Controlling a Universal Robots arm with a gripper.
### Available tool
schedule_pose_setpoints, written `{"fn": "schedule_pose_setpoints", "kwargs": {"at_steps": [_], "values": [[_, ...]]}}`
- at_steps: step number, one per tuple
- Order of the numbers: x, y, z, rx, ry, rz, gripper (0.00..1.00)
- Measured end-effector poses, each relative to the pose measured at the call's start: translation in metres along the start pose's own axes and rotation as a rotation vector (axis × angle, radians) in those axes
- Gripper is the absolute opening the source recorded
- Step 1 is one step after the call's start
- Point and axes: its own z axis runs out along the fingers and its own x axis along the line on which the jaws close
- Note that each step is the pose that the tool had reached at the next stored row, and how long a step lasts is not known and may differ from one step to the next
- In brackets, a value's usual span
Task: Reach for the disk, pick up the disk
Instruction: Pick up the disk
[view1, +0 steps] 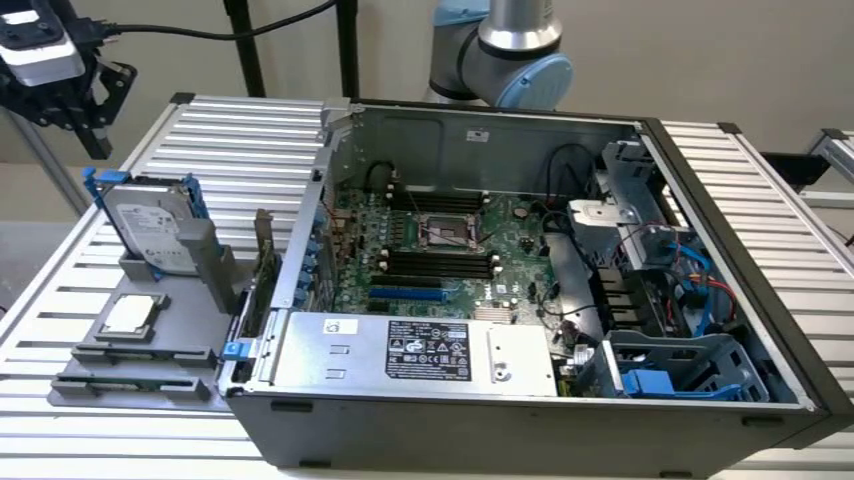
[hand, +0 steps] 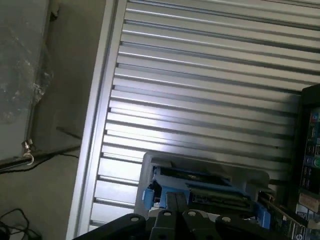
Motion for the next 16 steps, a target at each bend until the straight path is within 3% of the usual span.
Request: {"fn": "schedule_pose_setpoints", "kwargs": {"at_steps": [8, 16], "values": [[0.0, 0.0, 0.0, 0.0002, 0.0034, -0.146, 0.11], [-0.0001, 0.0, -0.0001, 0.0032, -0.0041, -0.292, 0.11]]}}
